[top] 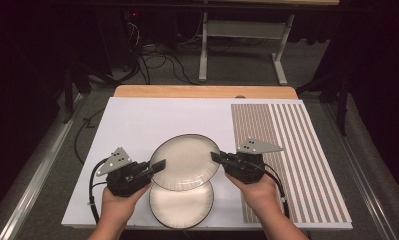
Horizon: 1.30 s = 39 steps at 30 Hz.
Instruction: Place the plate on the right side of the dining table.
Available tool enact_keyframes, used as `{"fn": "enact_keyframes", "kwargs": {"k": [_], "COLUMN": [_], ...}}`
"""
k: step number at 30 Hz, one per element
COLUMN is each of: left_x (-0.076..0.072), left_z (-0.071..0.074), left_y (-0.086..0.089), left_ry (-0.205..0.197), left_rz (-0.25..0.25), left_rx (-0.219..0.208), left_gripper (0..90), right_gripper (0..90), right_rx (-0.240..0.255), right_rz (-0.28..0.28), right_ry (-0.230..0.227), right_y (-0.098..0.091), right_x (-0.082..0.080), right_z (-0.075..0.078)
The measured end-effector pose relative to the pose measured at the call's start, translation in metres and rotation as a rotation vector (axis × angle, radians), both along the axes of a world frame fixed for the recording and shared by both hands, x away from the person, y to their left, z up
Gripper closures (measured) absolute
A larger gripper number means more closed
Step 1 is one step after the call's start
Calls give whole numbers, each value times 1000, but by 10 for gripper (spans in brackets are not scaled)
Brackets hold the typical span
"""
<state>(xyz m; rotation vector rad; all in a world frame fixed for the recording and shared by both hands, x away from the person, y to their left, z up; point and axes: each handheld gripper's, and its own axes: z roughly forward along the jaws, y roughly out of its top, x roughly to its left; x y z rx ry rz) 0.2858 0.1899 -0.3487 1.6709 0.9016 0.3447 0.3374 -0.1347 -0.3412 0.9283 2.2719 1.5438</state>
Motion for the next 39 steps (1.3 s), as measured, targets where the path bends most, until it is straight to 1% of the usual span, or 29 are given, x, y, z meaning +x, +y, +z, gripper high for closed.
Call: {"fn": "enact_keyframes", "kwargs": {"k": [1, 4, 5, 6, 7, 8, 9, 11, 12, 13, 17, 18, 19, 23, 29, 30, 31, 33, 34, 35, 37, 38, 39], "left_x": [3, 8, 8, 11, 12, 12, 15, 18, 18, 21, 26, 26, 28, 33, 40, 40, 42, 44, 44, 47, 49, 49, 51], "left_z": [1, 3, 3, 4, 4, 4, 4, 5, 5, 5, 5, 5, 5, 6, 8, 8, 8, 8, 8, 7, 7, 7, 7], "left_y": [-8, -19, -19, -27, -32, -32, -40, -48, -48, -55, -68, -68, -73, -86, -104, -104, -110, -116, -116, -122, -127, -127, -132], "left_ry": [0, 1, 1, 5, 7, 7, 7, 7, 7, 9, 18, 18, 22, 30, 33, 33, 33, 38, 38, 41, 43, 43, 48], "left_rz": [-6, -20, -20, -29, -33, -33, -46, -53, -53, -63, -77, -77, -83, -97, -117, -117, -124, -130, -130, -137, -141, -141, -149], "left_rx": [4, 8, 8, 12, 14, 14, 21, 25, 25, 28, 33, 33, 36, 37, 53, 53, 55, 58, 58, 64, 67, 67, 70], "left_gripper": [793, 791, 791, 791, 792, 792, 791, 791, 790, 790, 788, 788, 788, 785, 782, 781, 781, 780, 779, 778, 777, 777, 777], "right_gripper": [858, 858, 858, 857, 858, 858, 858, 858, 858, 858, 858, 858, 859, 860, 860, 860, 860, 860, 860, 861, 860, 860, 860], "right_rx": [2, 5, 5, 5, 6, 9, 11, 10, 9, 8, 10, 10, 8, 12, 11, 11, 6, 5, 6, 5, 4, 4, 4], "right_rz": [-14, -28, -28, -43, -47, -53, -56, -69, -75, -83, -106, -106, -116, -133, -165, -171, -176, -185, -190, -196, -204, -204, -209], "right_ry": [-1, -6, -6, -8, -9, -9, -12, -12, -12, -12, -12, -12, -15, -19, -26, -25, -32, -33, -33, -32, -34, -34, -34], "right_y": [-8, -19, -19, -28, -32, -36, -40, -48, -52, -57, -69, -69, -76, -87, -104, -107, -110, -115, -118, -120, -126, -126, -128], "right_x": [0, -1, -1, -1, -1, -1, -1, -1, -2, -2, -3, -3, -4, -5, -6, -7, -7, -8, -8, -8, -9, -9, -9], "right_z": [1, 2, 2, 3, 3, 3, 3, 3, 3, 4, 5, 5, 6, 7, 10, 10, 10, 11, 11, 10, 10, 10, 10]}}
